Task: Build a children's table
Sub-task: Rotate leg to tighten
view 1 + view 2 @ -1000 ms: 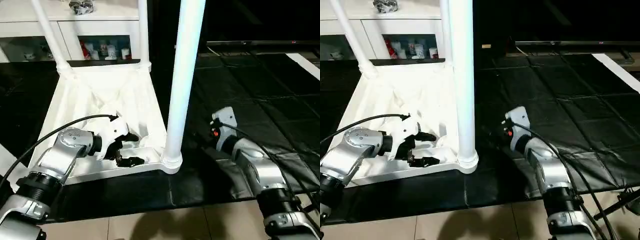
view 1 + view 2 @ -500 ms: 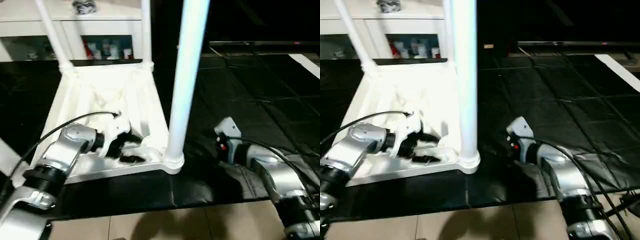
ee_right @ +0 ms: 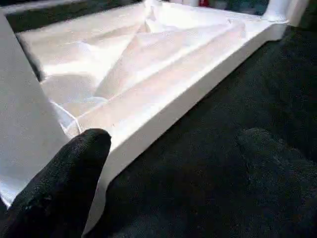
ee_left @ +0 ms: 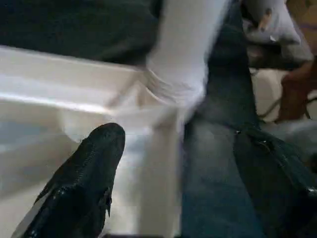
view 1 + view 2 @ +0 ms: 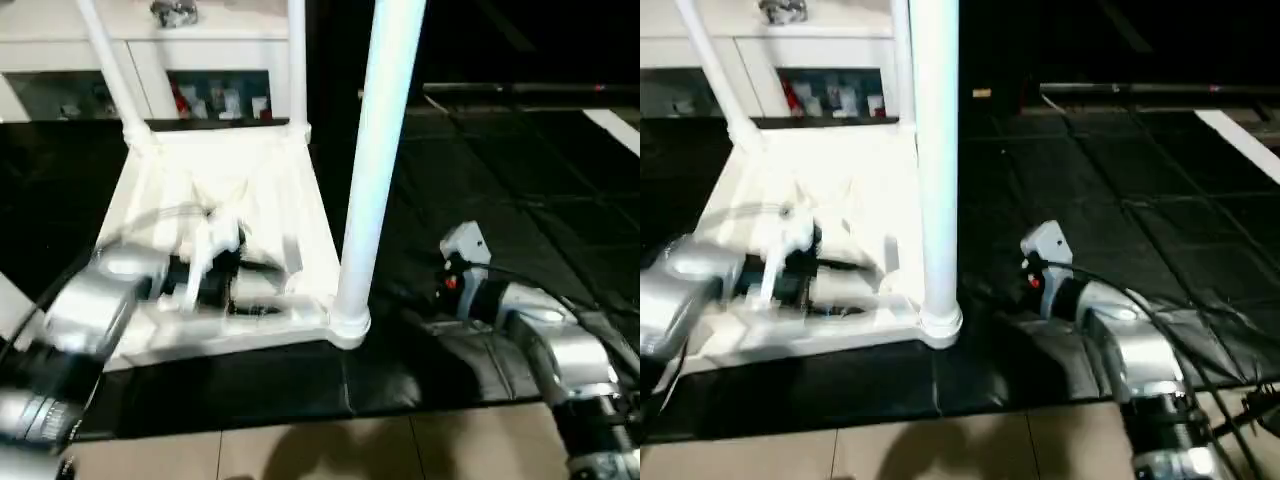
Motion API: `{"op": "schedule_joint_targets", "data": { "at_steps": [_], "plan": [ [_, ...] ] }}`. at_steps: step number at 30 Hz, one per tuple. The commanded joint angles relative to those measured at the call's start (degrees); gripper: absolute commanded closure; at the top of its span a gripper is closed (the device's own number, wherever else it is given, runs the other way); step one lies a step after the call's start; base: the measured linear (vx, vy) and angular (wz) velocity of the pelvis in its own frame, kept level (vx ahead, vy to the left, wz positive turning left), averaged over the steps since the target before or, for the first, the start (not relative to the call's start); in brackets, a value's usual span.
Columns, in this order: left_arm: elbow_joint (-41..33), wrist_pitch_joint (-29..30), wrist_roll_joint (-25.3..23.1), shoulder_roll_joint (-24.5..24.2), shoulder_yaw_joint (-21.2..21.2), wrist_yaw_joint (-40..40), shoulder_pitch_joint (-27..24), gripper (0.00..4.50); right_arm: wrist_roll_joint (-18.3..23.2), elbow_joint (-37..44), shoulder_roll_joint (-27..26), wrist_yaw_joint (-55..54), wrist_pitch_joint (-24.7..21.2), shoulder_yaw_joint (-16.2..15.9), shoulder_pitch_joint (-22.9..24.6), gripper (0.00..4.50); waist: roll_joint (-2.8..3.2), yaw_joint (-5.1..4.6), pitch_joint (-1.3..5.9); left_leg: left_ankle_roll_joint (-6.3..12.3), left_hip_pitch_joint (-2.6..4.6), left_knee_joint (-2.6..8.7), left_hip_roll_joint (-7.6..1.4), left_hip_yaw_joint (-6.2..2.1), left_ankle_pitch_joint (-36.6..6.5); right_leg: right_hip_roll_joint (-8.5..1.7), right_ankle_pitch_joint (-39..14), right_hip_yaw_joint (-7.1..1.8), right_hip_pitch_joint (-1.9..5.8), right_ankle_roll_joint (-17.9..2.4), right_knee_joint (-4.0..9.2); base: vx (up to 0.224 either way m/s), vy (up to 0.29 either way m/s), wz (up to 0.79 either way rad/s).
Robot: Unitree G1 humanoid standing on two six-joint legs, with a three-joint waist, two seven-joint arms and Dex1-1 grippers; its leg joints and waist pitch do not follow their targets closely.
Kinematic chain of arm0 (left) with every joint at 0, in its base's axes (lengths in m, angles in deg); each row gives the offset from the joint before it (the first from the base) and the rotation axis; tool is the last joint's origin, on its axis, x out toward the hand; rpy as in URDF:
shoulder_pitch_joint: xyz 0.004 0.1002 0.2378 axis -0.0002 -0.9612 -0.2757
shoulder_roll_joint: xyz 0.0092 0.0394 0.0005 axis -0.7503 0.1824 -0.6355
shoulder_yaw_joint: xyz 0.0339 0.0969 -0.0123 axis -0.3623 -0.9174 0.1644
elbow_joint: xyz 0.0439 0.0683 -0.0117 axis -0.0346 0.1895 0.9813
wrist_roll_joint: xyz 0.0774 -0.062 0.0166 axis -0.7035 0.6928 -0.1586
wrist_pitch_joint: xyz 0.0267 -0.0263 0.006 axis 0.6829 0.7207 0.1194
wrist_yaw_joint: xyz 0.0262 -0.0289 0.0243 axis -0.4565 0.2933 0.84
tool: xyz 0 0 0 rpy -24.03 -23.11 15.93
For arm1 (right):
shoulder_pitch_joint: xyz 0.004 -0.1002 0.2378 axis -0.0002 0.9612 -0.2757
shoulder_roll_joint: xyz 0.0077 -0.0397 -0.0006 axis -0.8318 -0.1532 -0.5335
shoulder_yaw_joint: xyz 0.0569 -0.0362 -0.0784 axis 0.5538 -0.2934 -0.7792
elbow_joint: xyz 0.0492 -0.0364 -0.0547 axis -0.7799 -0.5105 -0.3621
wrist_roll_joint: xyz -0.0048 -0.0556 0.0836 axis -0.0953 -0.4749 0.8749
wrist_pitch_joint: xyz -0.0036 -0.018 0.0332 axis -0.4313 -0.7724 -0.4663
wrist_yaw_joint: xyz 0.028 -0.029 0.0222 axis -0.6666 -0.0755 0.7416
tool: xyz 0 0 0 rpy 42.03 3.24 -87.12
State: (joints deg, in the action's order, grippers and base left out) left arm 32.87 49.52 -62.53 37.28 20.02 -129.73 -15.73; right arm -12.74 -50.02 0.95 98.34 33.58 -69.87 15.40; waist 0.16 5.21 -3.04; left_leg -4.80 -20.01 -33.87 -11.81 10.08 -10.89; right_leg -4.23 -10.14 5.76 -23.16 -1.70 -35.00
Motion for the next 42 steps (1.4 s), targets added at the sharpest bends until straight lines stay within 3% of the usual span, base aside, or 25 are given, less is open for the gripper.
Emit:
{"op": "schedule_joint_targets", "data": {
  "at_steps": [1,3,5,9,10,13,15,21,36,37,42],
  "plan": [
    [-0.6,0.4,-2.3,0.3,-1.2,2.2,0.1,0.5,-0.6,1.9,0.7,0.5,0.4,-0.8,0.6,0.0,0.43,-0.11,3.36,0.63,0.4,4.1,-1.38,-0.35,-13.1,-3.88,-19.5,-3.38,2.98,-8.6,5.0,0.0,0.0,0.0],
    [0.6,0.6,-4.1,1.4,-1.7,5.0,0.4,0.69,-0.4,2.6,1.0,3.0,2.8,-1.6,1.4,0.0,0.49,-0.17,3.39,0.64,0.32,4.06,-1.28,-0.4,-13.6,-3.78,-19.5,-3.32,3.04,-8.0,5.0,0.0,0.0,0.0],
    [1.0,1.1,-4.4,2.1,-1.8,6.2,0.6,0.69,0.4,3.4,1.3,4.5,2.3,-1.8,1.9,0.0,0.4,-0.25,3.41,0.96,0.14,4.05,-1.23,-0.4,-13.4,-3.71,-19.5,-3.29,3.22,-7.4,5.16,0.0,0.0,0.0],
    [-2.1,4.7,-4.4,2.2,-3.0,7.3,-0.4,1.08,0.4,6.5,4.5,7.2,-1.0,-3.6,3.9,0.0,0.34,-0.14,3.61,1.61,-0.04,3.94,-1.25,-0.47,-11.1,-3.65,-15.7,-3.36,3.37,-8.6,4.69,0.0,0.0,0.0],
    [-1.9,4.8,-5.0,2.3,-3.5,7.7,-0.4,1.34,0.6,6.8,5.4,8.4,-1.9,-4.0,4.0,0.0,0.39,-0.15,3.54,1.75,-0.08,3.92,-1.25,-0.48,-11.3,-3.64,-16.1,-3.3,3.44,-8.7,4.78,0.0,0.0,0.0],
    [-1.0,4.5,-6.2,2.3,-4.4,8.1,-0.3,1.42,0.9,6.9,6.3,10.0,-3.0,-4.7,4.0,0.0,0.29,-0.23,3.46,2.01,-0.05,3.85,-1.11,-0.44,-12.2,-3.69,-19.2,-3.2,3.34,-7.8,5.23,0.0,0.0,0.0],
    [-1.1,4.7,-6.4,2.3,-5.0,7.7,-0.3,1.7,1.3,7.7,8.2,12.4,-4.6,-5.2,4.4,0.0,0.7,-0.18,3.43,1.96,0.09,3.82,-1.16,-0.5,-12.9,-3.67,-20.1,-3.19,3.26,-7.5,5.41,0.0,0.0,0.0],
    [-1.3,3.9,-7.9,0.4,-6.8,6.7,-0.3,2.16,3.6,10.4,11.6,16.7,-6.5,-5.3,5.8,0.0,0.61,-0.03,3.49,2.41,0.02,3.79,-1.2,-0.59,-12.7,-3.57,-19.2,-3.17,3.34,-7.5,5.35,0.0,0.0,0.0],
    [1.1,1.0,-9.3,1.7,-6.5,8.8,-0.1,3.38,5.0,17.0,11.4,14.7,-8.5,-4.8,8.0,0.0,0.5,0.0,3.52,1.92,0.04,3.82,-1.24,-0.66,-12.7,-3.71,-20.9,-3.06,3.18,-6.7,5.51,0.0,0.0,0.0],
    [1.5,0.8,-9.5,1.9,-6.6,8.9,0.1,3.45,6.4,17.2,10.8,14.9,-10.1,-4.3,8.3,0.0,0.55,0.04,3.52,2.01,0.08,3.79,-1.21,-0.63,-12.7,-3.72,-20.6,-3.09,3.16,-6.9,5.53,0.0,0.0,0.0],
    [2.4,0.0,-9.8,2.4,-6.6,9.7,0.3,3.82,6.7,17.7,9.7,12.8,-9.3,-2.9,8.9,0.0,0.44,0.11,3.49,1.89,0.04,3.83,-1.19,-0.66,-13.1,-3.77,-21.7,-3.02,3.14,-6.3,5.67,0.0,0.0,0.0]
  ]
}}
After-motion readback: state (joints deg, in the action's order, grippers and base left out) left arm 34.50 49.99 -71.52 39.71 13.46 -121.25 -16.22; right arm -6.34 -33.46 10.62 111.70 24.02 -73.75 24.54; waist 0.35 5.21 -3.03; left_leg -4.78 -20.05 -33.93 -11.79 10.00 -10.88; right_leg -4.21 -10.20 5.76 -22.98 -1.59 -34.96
